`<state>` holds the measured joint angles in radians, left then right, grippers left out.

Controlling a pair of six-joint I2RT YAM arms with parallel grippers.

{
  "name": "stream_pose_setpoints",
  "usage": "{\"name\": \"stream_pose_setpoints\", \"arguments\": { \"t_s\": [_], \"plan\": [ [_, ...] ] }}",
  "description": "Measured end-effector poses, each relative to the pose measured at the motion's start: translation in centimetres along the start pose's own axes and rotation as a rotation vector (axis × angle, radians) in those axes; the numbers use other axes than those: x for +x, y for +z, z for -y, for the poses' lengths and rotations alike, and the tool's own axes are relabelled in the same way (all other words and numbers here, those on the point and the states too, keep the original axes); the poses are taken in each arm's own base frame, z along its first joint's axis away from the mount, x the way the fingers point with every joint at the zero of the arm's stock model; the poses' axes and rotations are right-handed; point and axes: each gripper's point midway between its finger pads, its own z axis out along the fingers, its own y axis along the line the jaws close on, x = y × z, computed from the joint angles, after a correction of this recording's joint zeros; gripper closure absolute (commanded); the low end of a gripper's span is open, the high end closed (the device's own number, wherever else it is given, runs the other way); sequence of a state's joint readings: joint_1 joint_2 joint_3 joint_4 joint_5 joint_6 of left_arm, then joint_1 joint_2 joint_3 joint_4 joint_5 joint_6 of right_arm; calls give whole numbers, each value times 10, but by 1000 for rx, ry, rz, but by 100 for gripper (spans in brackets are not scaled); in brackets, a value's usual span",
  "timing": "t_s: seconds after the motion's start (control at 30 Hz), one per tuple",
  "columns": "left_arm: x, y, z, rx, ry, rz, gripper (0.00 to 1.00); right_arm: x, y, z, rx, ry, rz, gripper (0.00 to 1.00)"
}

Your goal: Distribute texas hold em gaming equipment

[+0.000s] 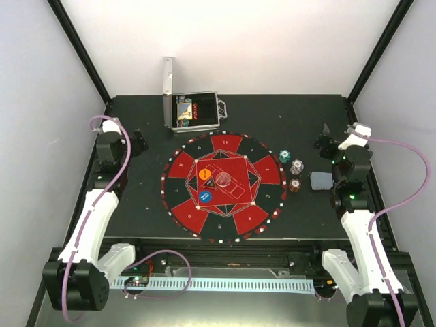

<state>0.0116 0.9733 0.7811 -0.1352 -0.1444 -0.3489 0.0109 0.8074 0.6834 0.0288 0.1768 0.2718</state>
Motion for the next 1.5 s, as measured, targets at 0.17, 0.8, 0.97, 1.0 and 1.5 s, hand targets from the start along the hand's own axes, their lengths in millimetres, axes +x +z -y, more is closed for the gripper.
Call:
{"name": "stream_pose_setpoints", "arguments": {
  "t_s": [0.17, 0.8, 0.97, 1.0, 1.5],
  "plan": [
    [17, -11, -5, -12, 8, -111, 1, 14, -2, 3, 7, -9, -53, 0],
    [-4, -39, 21, 102, 186, -151, 1, 60, 24, -57, -139, -12, -432, 0],
    [1, -42, 12, 75, 239, -109, 1, 106, 8, -112, -266, -115, -598, 1],
    [2, -42, 12, 76, 246, -104, 1, 117, 3, -125, -305, -130, -632, 1],
    [3, -38, 15, 98, 275, -88, 1, 238, -56, -234, -497, -398, -924, 10]
  ]
}}
